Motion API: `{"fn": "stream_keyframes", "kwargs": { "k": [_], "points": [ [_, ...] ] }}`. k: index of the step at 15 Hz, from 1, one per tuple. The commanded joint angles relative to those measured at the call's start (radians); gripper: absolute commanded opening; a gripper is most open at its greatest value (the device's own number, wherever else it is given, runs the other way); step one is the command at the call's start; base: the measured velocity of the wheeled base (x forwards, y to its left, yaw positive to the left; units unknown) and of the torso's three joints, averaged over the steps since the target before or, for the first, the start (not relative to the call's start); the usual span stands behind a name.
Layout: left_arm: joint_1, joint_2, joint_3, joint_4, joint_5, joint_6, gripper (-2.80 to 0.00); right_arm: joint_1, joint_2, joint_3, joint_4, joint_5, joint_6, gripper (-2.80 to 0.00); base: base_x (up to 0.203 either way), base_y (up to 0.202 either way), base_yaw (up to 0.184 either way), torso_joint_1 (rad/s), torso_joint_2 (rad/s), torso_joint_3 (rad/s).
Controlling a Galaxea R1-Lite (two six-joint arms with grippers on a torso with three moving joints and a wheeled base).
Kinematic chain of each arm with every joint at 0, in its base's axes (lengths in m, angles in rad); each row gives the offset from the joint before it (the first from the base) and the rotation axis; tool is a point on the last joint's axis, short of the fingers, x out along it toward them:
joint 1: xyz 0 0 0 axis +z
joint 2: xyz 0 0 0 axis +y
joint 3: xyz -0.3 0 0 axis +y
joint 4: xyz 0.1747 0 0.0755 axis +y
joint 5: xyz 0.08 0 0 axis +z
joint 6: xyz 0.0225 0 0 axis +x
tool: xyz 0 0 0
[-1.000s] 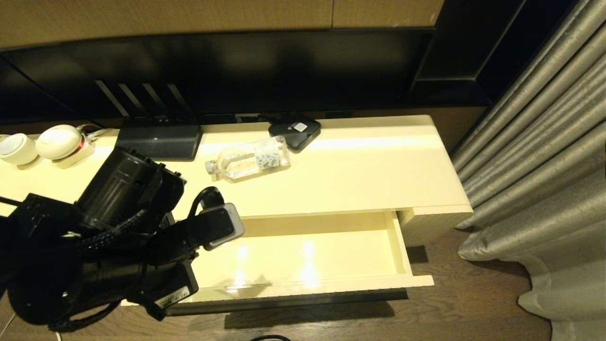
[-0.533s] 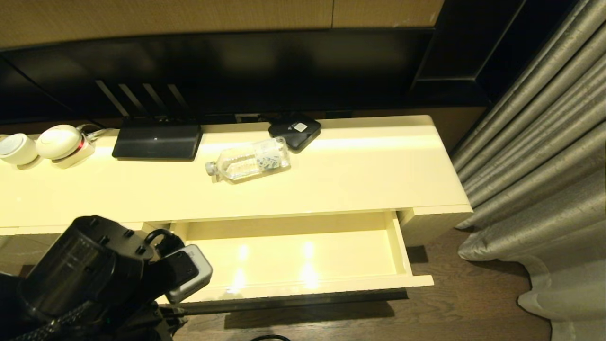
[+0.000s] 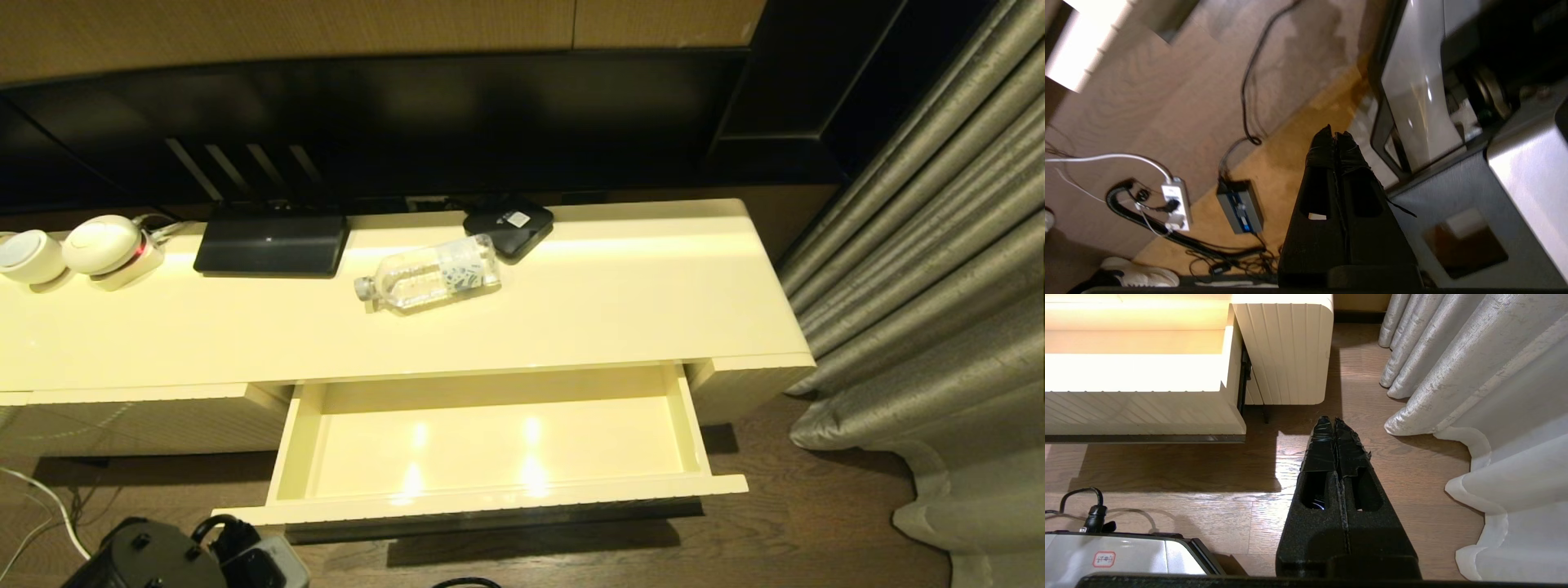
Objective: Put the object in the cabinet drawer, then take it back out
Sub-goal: Close the drawer
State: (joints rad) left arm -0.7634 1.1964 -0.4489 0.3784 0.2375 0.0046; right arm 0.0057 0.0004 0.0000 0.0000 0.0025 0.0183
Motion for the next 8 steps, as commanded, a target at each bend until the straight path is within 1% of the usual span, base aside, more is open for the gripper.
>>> {"fn": "stream_keyframes", "kwargs": {
  "k": [1, 4, 6, 8],
  "points": [
    [0.001, -0.001, 0.046, -0.028, -0.004, -0.007, -2.8, 0.0, 0.001, 0.0, 0.0, 0.001, 0.0, -2.8, 0.0, 0.0, 0.0, 0.0, 0.0, 0.0],
    [0.001, 0.059, 0.099, -0.133, -0.007, -0.059, -2.8, 0.0, 0.001, 0.0, 0.0, 0.001, 0.0, -2.8, 0.0, 0.0, 0.0, 0.0, 0.0, 0.0],
    [0.0, 0.124, 0.118, -0.199, -0.031, -0.1, -2.8, 0.0, 0.001, 0.0, 0.0, 0.001, 0.0, -2.8, 0.0, 0.0, 0.0, 0.0, 0.0, 0.0],
    [0.0, 0.195, 0.133, -0.258, -0.043, -0.124, -2.8, 0.0, 0.001, 0.0, 0.0, 0.001, 0.0, -2.8, 0.0, 0.0, 0.0, 0.0, 0.0, 0.0]
  ]
}}
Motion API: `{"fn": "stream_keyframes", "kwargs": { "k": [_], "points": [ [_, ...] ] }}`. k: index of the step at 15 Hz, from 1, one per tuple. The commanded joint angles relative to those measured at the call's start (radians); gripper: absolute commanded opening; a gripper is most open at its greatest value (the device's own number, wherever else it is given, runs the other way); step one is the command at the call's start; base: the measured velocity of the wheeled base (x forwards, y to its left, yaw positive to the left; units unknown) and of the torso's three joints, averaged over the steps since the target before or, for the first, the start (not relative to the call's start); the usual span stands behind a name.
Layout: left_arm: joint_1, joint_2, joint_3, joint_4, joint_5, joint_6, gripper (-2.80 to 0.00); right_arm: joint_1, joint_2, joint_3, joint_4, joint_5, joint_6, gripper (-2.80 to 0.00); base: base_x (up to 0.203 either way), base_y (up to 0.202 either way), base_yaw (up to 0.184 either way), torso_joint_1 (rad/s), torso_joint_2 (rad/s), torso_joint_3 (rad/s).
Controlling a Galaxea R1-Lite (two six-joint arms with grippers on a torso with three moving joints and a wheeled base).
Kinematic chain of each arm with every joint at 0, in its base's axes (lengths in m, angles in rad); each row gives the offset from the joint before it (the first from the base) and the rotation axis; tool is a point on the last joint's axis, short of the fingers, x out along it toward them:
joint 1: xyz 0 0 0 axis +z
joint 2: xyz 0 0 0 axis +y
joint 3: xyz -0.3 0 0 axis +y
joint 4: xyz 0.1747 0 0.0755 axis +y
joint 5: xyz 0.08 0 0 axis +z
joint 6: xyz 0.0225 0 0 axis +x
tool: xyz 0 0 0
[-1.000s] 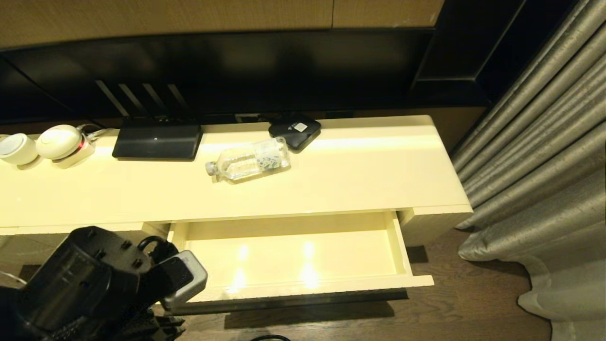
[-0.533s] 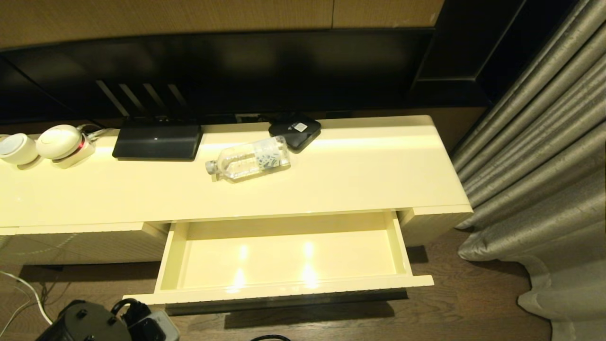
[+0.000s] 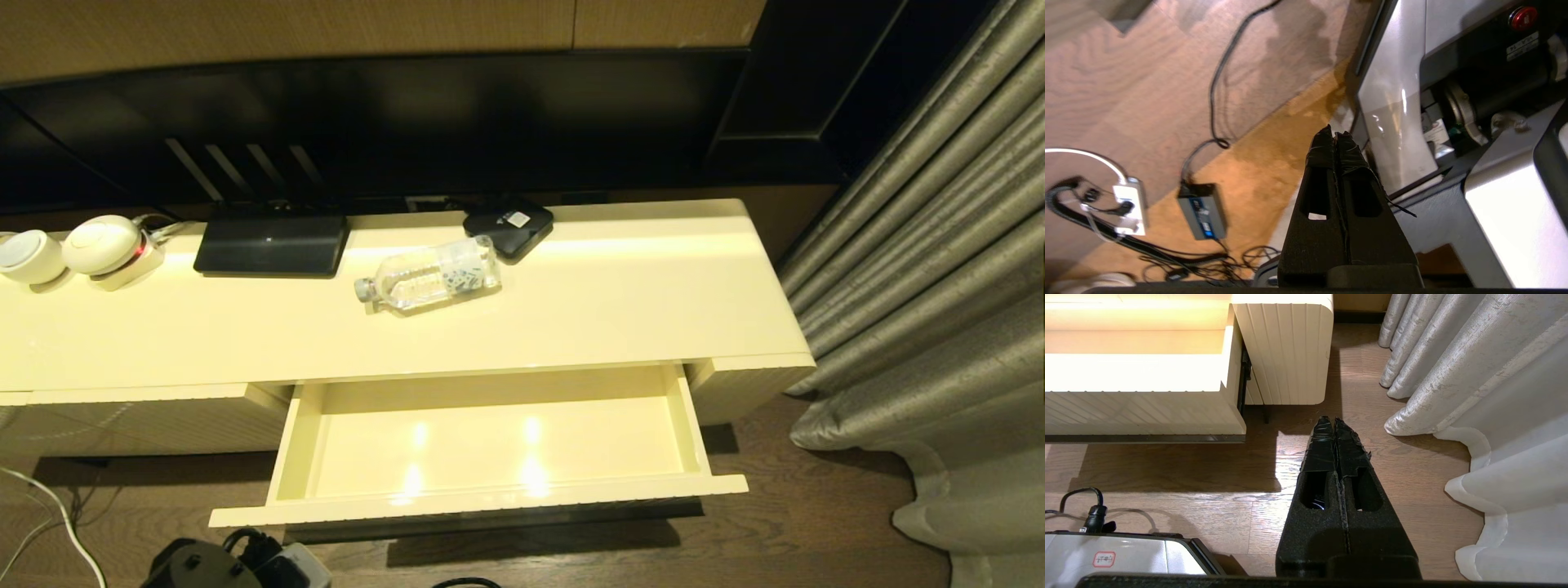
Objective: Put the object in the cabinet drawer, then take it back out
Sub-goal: Close the drawer
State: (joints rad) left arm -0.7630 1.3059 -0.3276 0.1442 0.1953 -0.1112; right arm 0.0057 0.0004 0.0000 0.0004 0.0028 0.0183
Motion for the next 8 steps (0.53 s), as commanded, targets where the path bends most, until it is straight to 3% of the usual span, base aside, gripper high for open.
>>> {"fn": "stream_keyframes", "kwargs": {
  "k": [1, 8],
  "points": [
    [0.0, 0.114, 0.014, -0.049, -0.002, -0.024, -2.8, 0.0, 0.001, 0.0, 0.0, 0.0, 0.0, -2.8, 0.0, 0.0, 0.0, 0.0, 0.0, 0.0],
    [0.001, 0.414, -0.026, -0.313, 0.028, -0.2, -2.8, 0.0, 0.001, 0.0, 0.0, 0.0, 0.0, -2.8, 0.0, 0.0, 0.0, 0.0, 0.0, 0.0]
  ]
}}
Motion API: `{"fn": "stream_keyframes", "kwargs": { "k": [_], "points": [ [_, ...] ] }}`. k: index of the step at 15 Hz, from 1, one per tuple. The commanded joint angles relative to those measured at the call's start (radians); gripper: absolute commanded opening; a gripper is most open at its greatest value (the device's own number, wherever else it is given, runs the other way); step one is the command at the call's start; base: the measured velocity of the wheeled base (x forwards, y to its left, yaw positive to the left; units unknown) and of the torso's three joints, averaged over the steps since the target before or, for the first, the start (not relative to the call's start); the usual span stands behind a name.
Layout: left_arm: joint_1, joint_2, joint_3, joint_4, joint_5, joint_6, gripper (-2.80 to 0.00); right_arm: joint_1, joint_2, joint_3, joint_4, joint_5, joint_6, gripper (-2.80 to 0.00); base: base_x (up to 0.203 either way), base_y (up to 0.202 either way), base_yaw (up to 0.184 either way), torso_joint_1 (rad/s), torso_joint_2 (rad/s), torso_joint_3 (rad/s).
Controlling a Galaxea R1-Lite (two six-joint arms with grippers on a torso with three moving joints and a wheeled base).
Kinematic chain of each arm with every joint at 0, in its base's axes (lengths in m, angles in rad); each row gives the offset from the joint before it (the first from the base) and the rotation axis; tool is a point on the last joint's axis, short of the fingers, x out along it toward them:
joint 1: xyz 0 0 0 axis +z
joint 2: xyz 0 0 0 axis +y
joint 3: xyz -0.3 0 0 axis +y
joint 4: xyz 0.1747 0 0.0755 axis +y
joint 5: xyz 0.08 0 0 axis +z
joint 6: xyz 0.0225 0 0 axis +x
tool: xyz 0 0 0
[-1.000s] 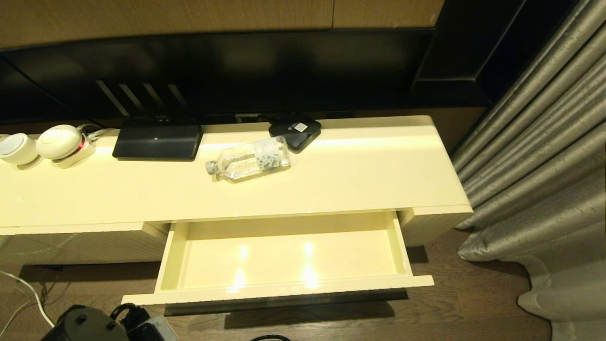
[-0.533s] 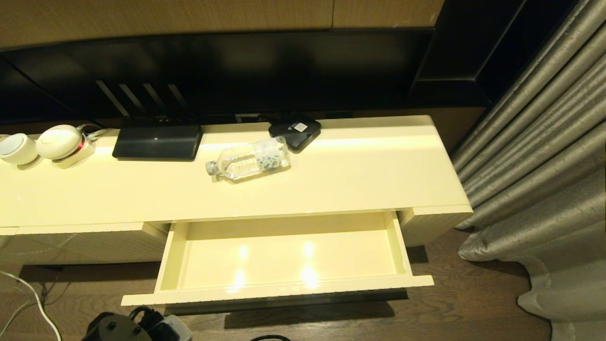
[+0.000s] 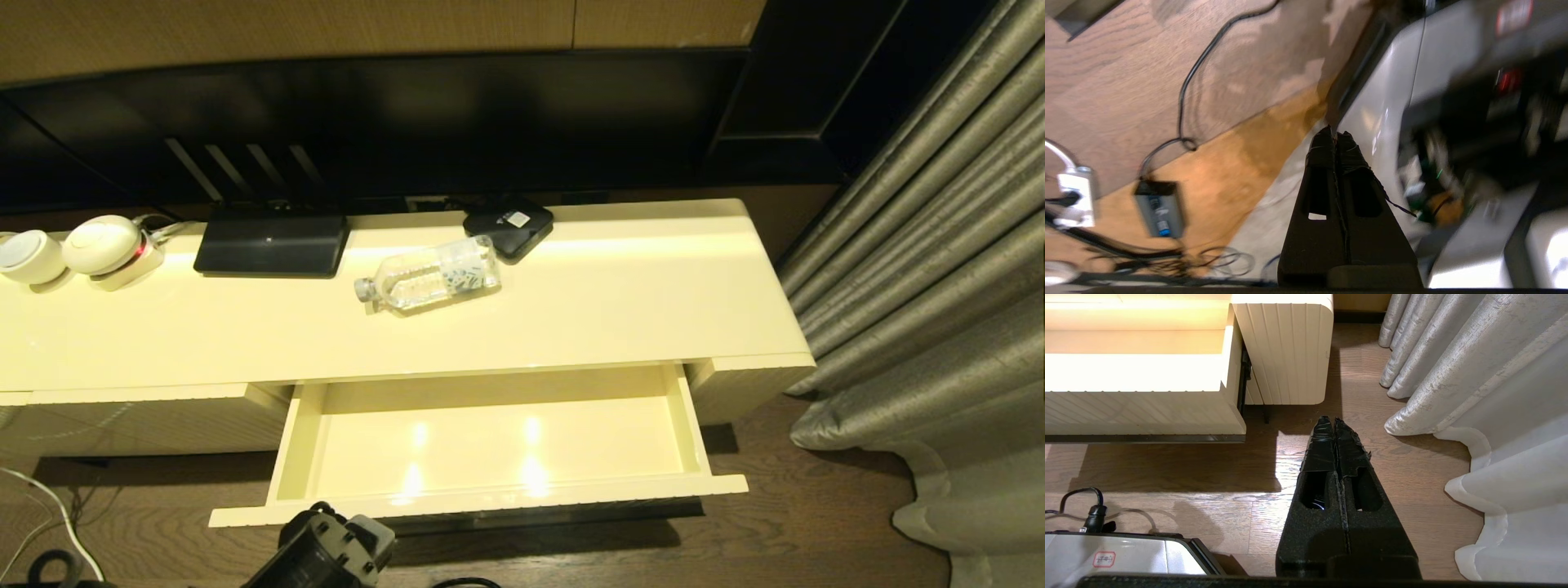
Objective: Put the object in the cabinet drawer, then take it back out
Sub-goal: Close the drawer
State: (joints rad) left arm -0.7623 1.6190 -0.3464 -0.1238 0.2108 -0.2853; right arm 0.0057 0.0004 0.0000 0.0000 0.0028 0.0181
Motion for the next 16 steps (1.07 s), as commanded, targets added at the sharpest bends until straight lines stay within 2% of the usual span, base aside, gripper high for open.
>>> {"fn": "stream_keyframes", "kwargs": {
  "k": [1, 4, 5, 8, 11, 16],
  "points": [
    [0.0, 0.143, -0.016, -0.084, 0.044, -0.055, -2.8, 0.0, 0.001, 0.0, 0.0, 0.0, 0.0, -2.8, 0.0, 0.0, 0.0, 0.0, 0.0, 0.0],
    [0.0, 0.258, -0.056, -0.209, 0.168, -0.157, -2.8, 0.0, 0.001, 0.0, 0.0, 0.0, 0.0, -2.8, 0.0, 0.0, 0.0, 0.0, 0.0, 0.0],
    [0.001, 0.274, -0.067, -0.243, 0.191, -0.169, -2.8, 0.0, 0.001, 0.0, 0.0, 0.0, 0.0, -2.8, 0.0, 0.0, 0.0, 0.0, 0.0, 0.0],
    [0.005, 0.285, -0.072, -0.317, 0.238, -0.172, -2.8, 0.0, 0.001, 0.0, 0.0, 0.0, 0.0, -2.8, 0.0, 0.0, 0.0, 0.0, 0.0, 0.0],
    [0.009, 0.288, -0.098, -0.327, 0.291, -0.177, -2.8, 0.0, 0.001, 0.0, 0.0, 0.0, 0.0, -2.8, 0.0, 0.0, 0.0, 0.0, 0.0, 0.0],
    [0.024, 0.357, -0.16, -0.357, 0.38, -0.219, -2.8, 0.0, 0.001, 0.001, 0.0, 0.0, 0.0, -2.8, 0.0, 0.0, 0.0, 0.0, 0.0, 0.0]
  ]
}}
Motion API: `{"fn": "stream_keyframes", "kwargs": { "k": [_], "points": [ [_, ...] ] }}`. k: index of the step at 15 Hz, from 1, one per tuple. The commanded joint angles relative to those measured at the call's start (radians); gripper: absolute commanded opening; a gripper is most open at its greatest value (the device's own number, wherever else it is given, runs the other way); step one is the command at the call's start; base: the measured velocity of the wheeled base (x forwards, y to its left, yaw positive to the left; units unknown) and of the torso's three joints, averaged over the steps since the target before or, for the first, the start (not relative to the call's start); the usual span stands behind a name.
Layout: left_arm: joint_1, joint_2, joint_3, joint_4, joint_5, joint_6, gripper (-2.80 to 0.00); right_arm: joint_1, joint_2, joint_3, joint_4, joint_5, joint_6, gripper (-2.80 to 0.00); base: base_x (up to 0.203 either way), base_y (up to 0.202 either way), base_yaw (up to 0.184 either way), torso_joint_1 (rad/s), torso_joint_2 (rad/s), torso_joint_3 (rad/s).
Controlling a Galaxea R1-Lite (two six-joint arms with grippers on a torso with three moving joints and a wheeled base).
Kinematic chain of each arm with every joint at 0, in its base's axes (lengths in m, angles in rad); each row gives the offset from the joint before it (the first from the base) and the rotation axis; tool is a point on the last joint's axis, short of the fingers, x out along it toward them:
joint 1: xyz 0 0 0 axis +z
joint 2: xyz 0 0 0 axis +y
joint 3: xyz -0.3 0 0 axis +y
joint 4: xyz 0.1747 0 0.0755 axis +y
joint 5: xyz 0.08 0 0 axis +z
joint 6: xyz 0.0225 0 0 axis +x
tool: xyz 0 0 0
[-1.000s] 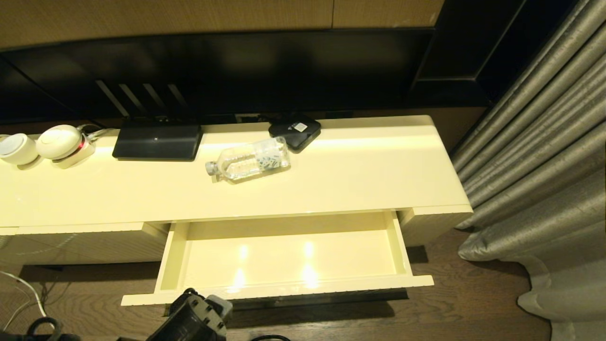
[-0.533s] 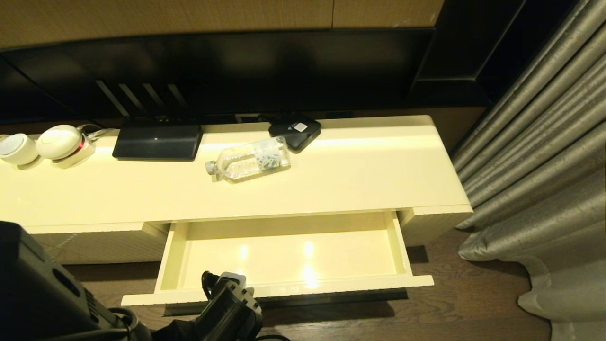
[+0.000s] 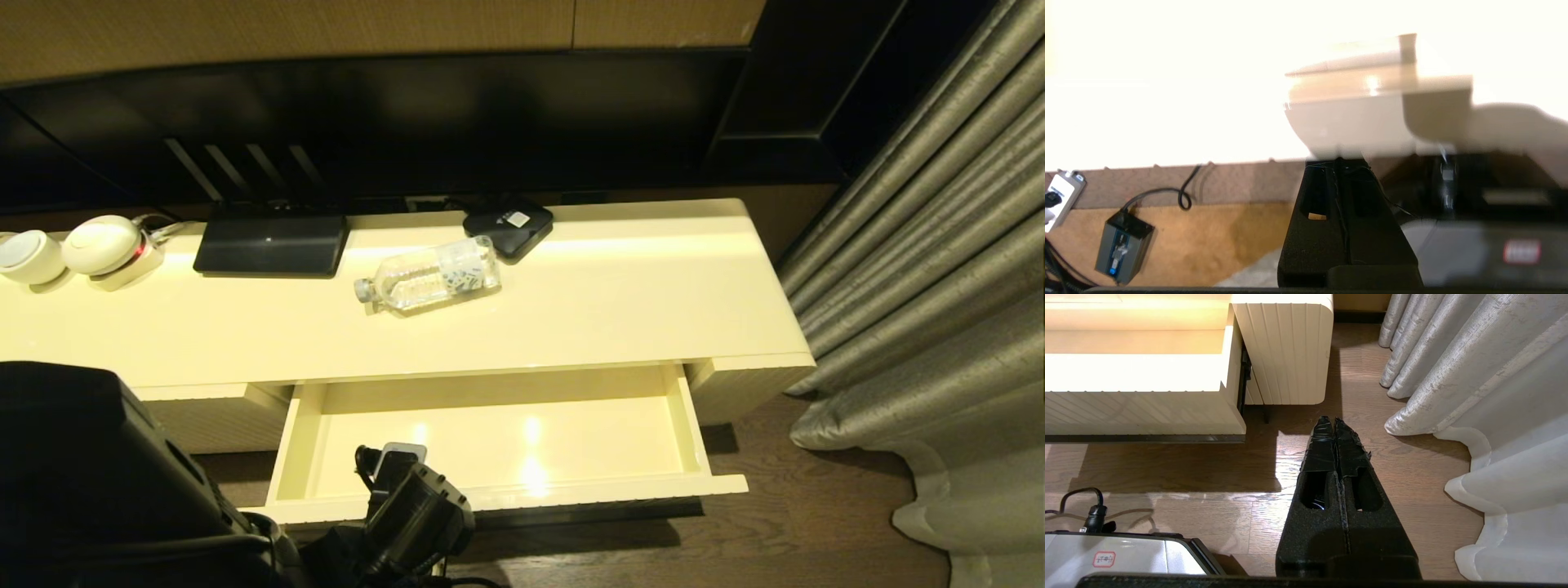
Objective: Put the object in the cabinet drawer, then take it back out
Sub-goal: Close the drawer
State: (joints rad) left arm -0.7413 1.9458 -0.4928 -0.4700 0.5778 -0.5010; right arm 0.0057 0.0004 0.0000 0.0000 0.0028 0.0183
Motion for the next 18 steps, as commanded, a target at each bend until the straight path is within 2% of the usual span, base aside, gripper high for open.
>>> {"fn": "stream_keyframes", "kwargs": {
  "k": [1, 7, 11, 18],
  "points": [
    [0.006, 0.057, -0.028, -0.041, 0.035, -0.003, -2.8, 0.0, 0.001, 0.0, 0.0, 0.0, 0.0, -2.8, 0.0, 0.0, 0.0, 0.0, 0.0, 0.0],
    [0.04, 0.07, -0.091, -0.08, 0.093, -0.003, -2.8, 0.0, 0.001, 0.0, 0.0, 0.0, 0.0, -2.8, 0.0, 0.0, 0.0, 0.0, 0.0, 0.0],
    [0.062, 0.067, -0.119, -0.099, 0.099, 0.001, -2.8, 0.0, 0.001, 0.0, 0.0, 0.0, 0.0, -2.8, 0.0, 0.0, 0.0, 0.0, 0.0, 0.0],
    [0.106, 0.089, -0.221, -0.093, 0.103, 0.067, -2.8, 0.0, 0.001, 0.0, 0.0, 0.0, 0.0, -2.8, 0.0, 0.0, 0.0, 0.0, 0.0, 0.0]
  ]
}}
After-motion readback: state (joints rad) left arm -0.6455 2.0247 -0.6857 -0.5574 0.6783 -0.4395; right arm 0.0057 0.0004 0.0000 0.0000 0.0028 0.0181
